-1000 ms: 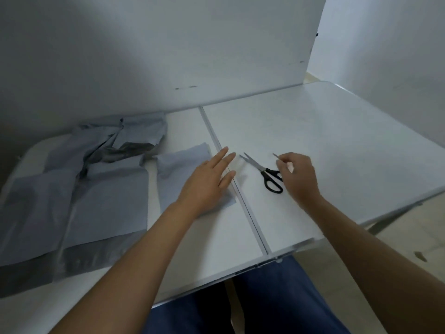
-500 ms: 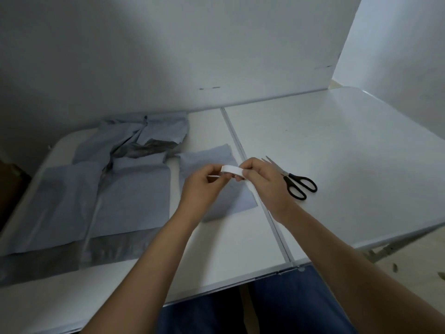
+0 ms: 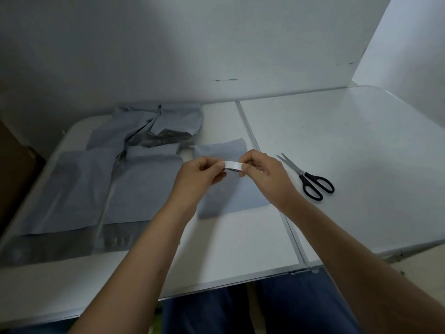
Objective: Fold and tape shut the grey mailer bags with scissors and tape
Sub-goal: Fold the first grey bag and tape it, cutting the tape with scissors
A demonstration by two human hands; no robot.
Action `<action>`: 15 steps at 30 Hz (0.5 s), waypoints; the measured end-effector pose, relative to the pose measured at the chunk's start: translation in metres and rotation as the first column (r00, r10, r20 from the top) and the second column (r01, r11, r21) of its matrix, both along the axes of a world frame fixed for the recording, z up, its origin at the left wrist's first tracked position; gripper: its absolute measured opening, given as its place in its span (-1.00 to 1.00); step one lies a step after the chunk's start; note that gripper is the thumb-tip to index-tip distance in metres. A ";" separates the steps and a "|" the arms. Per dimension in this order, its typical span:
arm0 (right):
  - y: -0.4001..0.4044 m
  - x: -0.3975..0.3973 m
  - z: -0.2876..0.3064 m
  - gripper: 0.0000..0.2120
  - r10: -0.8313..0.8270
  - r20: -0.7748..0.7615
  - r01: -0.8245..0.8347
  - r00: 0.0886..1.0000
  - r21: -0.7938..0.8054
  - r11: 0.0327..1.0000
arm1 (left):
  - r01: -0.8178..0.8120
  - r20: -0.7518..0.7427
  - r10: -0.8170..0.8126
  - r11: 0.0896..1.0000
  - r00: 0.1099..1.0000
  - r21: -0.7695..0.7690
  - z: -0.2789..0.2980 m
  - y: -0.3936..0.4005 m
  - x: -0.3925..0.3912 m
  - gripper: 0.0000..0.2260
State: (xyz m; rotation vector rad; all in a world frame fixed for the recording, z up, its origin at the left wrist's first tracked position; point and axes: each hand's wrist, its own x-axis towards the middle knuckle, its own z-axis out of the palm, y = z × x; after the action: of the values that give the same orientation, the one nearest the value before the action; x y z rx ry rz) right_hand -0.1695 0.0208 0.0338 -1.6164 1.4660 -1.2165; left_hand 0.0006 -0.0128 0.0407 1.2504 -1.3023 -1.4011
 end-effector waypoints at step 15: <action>-0.035 0.041 0.023 -0.83 0.119 0.454 -0.232 0.883 0.202 0.951 | 0.000 0.161 0.003 1.000 0.987 -0.022 0.001 -0.023 0.035 -0.85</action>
State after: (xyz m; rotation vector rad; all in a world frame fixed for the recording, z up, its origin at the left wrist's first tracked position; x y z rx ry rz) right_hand -0.1289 -0.0143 0.0564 -1.1793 1.1065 -1.1431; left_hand 0.0357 -0.0358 0.0421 1.3727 -1.4209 -1.3029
